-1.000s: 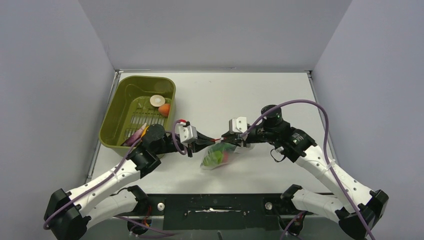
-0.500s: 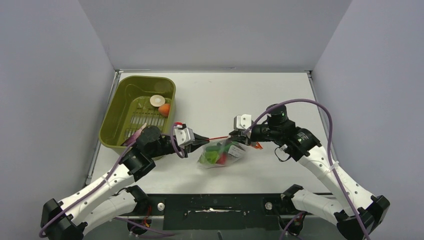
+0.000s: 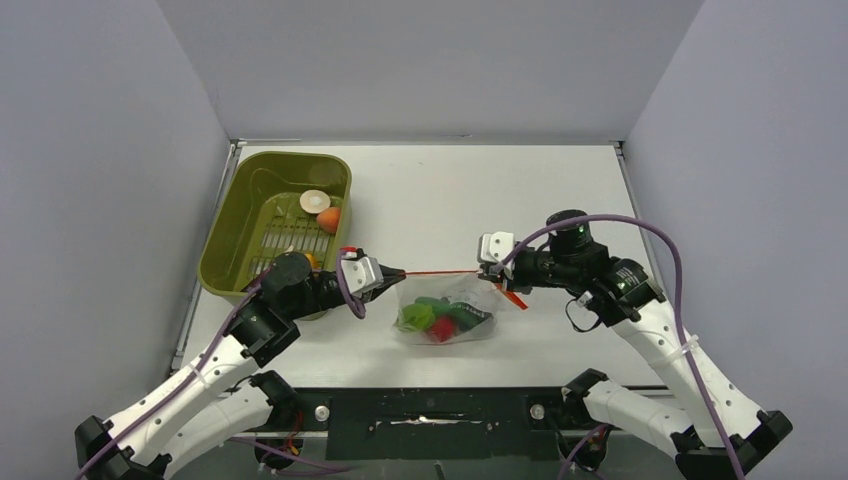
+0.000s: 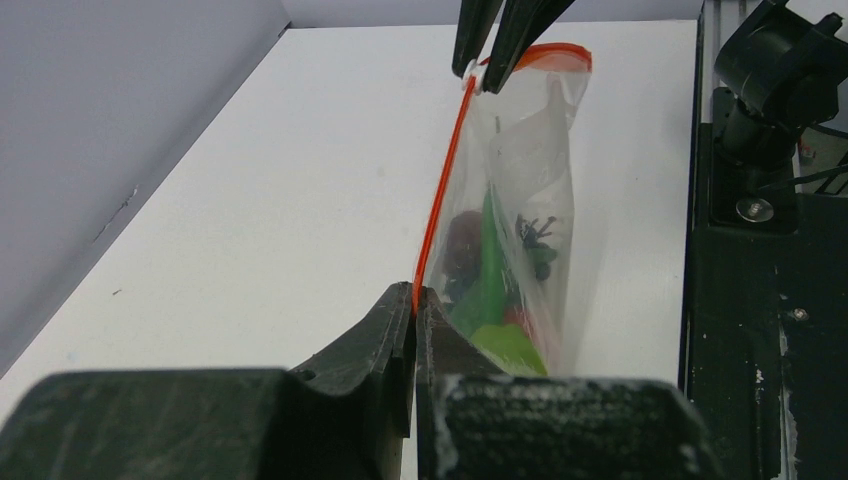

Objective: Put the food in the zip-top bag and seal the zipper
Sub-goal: Zip the zipper food storage bag at the center of the board, then place the zipper food storage bag at the center of the board, then reset both arms

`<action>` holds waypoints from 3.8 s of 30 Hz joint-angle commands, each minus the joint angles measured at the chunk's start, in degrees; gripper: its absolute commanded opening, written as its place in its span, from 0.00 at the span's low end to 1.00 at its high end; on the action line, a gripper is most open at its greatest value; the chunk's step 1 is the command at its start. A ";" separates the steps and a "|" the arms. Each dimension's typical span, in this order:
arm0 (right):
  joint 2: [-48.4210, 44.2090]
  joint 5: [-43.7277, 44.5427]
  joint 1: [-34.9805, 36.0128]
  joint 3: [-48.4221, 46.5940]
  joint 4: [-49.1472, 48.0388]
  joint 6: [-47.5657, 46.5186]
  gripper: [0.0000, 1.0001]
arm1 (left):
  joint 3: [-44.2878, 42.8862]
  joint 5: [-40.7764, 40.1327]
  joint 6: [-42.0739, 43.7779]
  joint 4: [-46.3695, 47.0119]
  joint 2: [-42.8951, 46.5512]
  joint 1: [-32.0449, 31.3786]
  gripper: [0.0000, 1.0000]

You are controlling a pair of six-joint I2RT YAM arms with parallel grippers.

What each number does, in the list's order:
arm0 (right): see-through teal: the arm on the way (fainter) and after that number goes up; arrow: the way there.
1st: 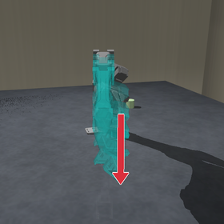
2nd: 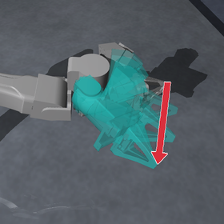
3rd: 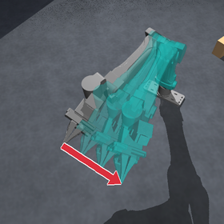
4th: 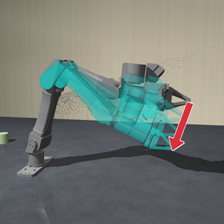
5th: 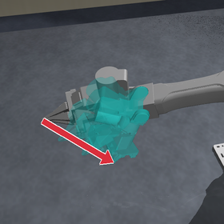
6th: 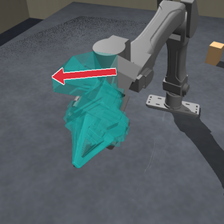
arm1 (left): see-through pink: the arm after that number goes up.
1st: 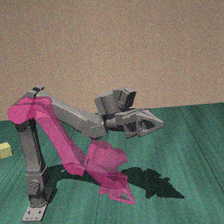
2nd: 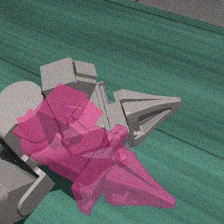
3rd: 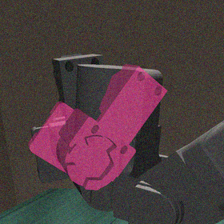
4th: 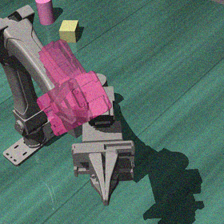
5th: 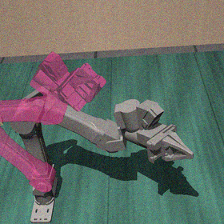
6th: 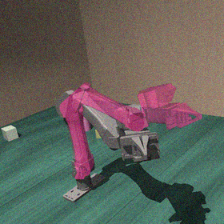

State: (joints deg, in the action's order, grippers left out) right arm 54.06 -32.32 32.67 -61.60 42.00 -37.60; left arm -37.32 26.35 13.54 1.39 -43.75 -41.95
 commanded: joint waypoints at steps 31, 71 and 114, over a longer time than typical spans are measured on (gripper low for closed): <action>-7.35 27.10 -1.12 -14.56 30.70 5.54 0.00 | -3.69 -7.00 0.28 -2.57 0.44 4.30 0.00; 9.37 27.60 -17.84 -1.54 -16.44 20.65 0.00 | -5.53 -16.03 -14.60 -2.78 3.66 4.27 0.98; -9.86 26.23 -24.40 -2.80 -10.33 70.33 0.98 | -20.61 -45.71 -34.50 -10.05 -3.42 4.31 0.98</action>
State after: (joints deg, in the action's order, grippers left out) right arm 47.00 -4.97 7.97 -64.29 33.54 27.18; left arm -54.89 -20.56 -18.00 -11.38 -49.32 -37.76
